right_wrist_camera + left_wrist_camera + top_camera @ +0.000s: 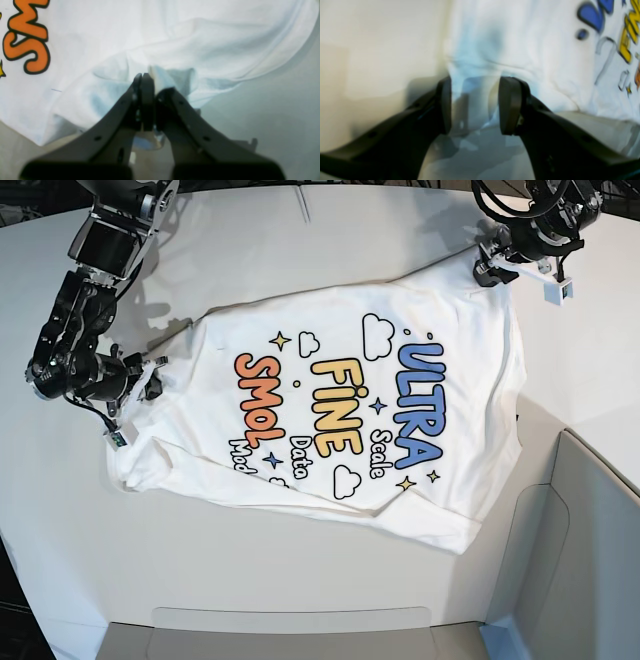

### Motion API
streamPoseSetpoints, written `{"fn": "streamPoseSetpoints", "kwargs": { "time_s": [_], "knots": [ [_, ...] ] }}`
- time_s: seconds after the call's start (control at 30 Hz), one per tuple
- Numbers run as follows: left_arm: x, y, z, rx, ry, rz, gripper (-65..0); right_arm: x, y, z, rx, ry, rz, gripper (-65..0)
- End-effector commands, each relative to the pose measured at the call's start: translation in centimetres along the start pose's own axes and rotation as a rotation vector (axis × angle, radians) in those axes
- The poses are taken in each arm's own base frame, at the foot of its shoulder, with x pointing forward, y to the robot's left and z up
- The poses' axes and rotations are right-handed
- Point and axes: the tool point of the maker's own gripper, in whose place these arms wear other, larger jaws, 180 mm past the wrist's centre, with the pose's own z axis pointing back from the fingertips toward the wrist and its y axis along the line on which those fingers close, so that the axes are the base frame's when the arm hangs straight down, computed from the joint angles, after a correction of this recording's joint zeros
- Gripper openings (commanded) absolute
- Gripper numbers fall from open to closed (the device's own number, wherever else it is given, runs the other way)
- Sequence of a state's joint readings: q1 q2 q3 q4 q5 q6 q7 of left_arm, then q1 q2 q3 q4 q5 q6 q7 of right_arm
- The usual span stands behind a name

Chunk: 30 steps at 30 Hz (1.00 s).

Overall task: Layout the t-shirt on the table in an organized manner, then fold the t-shirt properly
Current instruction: 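Grasp the shirt shoulder corners with both grippers, then lift the shirt with both grippers, shake it, and lay it flat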

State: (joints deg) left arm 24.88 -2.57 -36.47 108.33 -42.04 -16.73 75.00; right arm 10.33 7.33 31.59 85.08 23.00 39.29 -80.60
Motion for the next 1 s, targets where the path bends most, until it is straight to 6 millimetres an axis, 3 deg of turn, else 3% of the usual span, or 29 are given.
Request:
{"fn": "streamPoseSetpoints", "kwargs": {
  "time_s": [0.0, 0.17, 0.27, 0.37, 0.43, 0.6, 0.73, 0.8, 0.83, 0.97],
  "knots": [
    [0.0, 0.0, 0.3, 0.007, 0.007, -0.018, -35.8, 1.6, -0.5, 0.8, -0.015, -0.047, 0.029, -65.0],
    [-0.3, 0.4, 0.4, 0.021, 0.013, -0.017, -35.8, 1.5, -0.6, 0.9, -0.018, -0.047, 0.027, -65.0],
    [0.0, 2.2, 1.3, 0.064, -0.022, 0.013, -35.8, 1.5, -0.7, 0.9, -0.018, -0.048, 0.025, -65.0],
    [-0.1, 1.8, 1.2, 0.047, -0.019, -0.034, -36.7, 1.5, -0.6, 0.9, -0.015, -0.047, 0.026, -65.0],
    [-0.2, 1.2, 1.1, 0.024, -0.012, -0.094, -41.6, 1.5, -0.4, 0.8, -0.013, -0.048, 0.025, -65.0],
    [-1.0, 1.6, -0.3, 0.003, 0.019, -0.053, -62.6, 1.6, -0.5, 0.8, -0.013, -0.049, 0.026, -65.0],
    [-0.1, 0.5, -1.2, -0.033, 0.044, -0.048, -65.0, 1.7, -0.5, 1.0, -0.016, -0.052, 0.03, -65.0],
    [1.7, -0.8, -0.9, -0.053, 0.019, -0.075, -65.0, 2.0, -0.7, 1.1, -0.02, -0.059, 0.035, -65.0],
    [3.6, -2.0, -0.5, -0.069, -0.037, -0.103, -65.0, 2.5, -1.1, 1.5, -0.032, -0.068, 0.045, -65.0],
    [10.0, -5.2, 0.7, -0.116, -0.21, -0.152, -65.0, 7.3, -1.2, 3.8, -0.087, -0.154, 0.145, -65.0]
  ]
}}
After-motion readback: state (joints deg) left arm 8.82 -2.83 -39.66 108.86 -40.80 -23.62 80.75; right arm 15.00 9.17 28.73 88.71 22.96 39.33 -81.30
